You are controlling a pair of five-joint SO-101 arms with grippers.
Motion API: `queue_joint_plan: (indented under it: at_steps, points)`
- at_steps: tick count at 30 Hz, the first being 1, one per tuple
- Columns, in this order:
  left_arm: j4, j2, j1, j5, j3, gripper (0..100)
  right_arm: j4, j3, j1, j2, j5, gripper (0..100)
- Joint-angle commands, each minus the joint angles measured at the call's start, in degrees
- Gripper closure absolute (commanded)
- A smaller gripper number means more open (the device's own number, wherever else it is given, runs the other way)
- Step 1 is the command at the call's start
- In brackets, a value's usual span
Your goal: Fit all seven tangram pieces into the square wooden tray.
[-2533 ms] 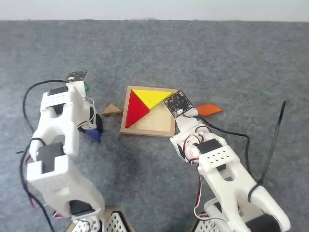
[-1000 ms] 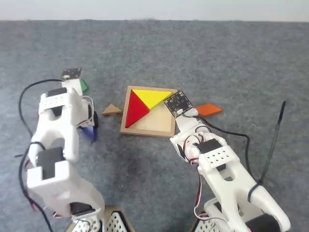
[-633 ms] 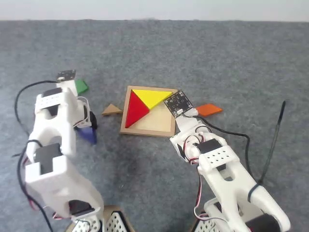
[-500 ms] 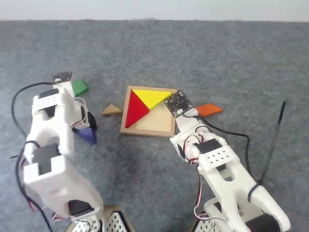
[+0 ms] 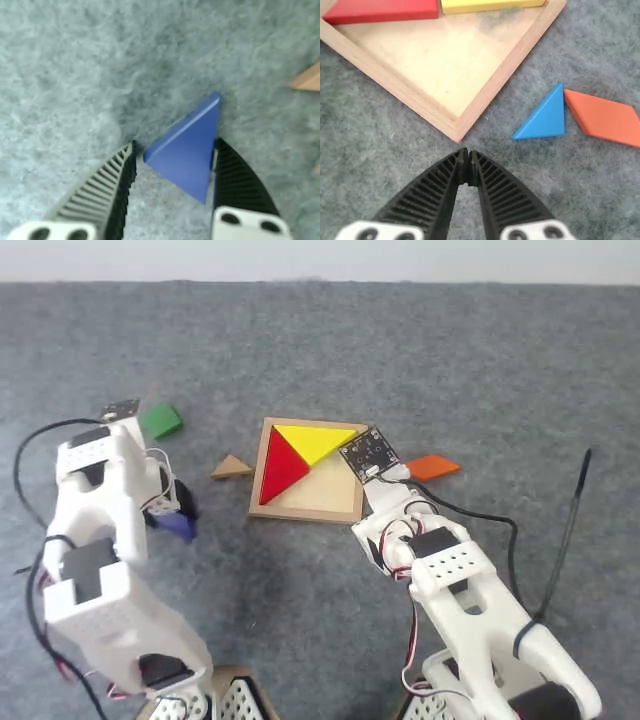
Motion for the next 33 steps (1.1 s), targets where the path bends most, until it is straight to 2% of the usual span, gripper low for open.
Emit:
queue_joint_plan:
  at_steps: [1, 7, 15, 33]
  points:
    - [0.88, 0.00, -1.58, 1.05, 0.22, 76, -0.75, -0.53, -0.31, -0.66, 0.70, 98.9]
    - [0.09, 0.00, -0.09, 3.52, 1.01, 76, -0.84, -0.53, -0.31, -0.66, 0.70, 98.9]
    - [0.00, 0.00, -2.37, 6.15, 1.10, 76, -0.84, -0.53, -0.31, -0.66, 1.41, 98.9]
    - [-0.35, 0.00, -2.11, 6.42, 1.10, 82, -0.84, -0.53, -0.40, -0.66, 2.55, 98.9]
